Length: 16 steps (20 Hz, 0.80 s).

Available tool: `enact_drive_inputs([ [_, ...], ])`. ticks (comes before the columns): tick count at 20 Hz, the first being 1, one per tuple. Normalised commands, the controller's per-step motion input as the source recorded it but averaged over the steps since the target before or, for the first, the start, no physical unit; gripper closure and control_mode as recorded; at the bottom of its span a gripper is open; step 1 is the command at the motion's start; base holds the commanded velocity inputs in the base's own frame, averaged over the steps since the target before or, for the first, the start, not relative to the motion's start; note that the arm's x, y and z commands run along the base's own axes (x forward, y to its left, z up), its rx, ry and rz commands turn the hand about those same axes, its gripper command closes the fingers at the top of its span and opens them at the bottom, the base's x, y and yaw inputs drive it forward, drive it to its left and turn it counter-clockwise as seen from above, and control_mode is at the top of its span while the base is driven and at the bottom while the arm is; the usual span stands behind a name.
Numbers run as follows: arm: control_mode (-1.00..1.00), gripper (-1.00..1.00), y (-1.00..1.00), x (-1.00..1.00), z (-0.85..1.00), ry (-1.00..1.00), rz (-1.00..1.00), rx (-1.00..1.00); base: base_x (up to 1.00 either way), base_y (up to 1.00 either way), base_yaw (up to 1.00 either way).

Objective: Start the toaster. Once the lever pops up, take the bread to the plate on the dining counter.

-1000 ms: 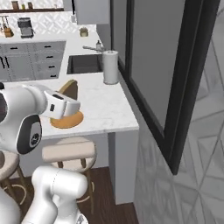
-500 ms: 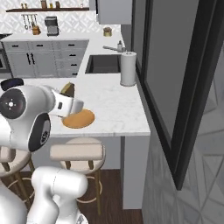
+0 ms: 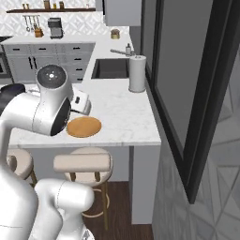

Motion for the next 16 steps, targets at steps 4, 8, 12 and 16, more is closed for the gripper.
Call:
enact_drive_inputs([
  [4, -1.0, 1.0, 0.62, 0.34, -0.9, -0.32, 0.05, 0.08, 0.0, 0.0, 0.0],
  [8, -1.0, 1.0, 0.64, 0.63, -0.43, -0.14, -0.01, 0.01, 0.0, 0.0, 0.0],
  [12, -1.0, 1.0, 0.29, 0.7, 0.05, 0.16, -0.06, -0.04, 0.0, 0.0, 0.0],
  [16, -1.0, 1.0, 0.0, 0.67, -0.18, 0.04, -0.14, -0.21, 0.0, 0.0, 0.0],
])
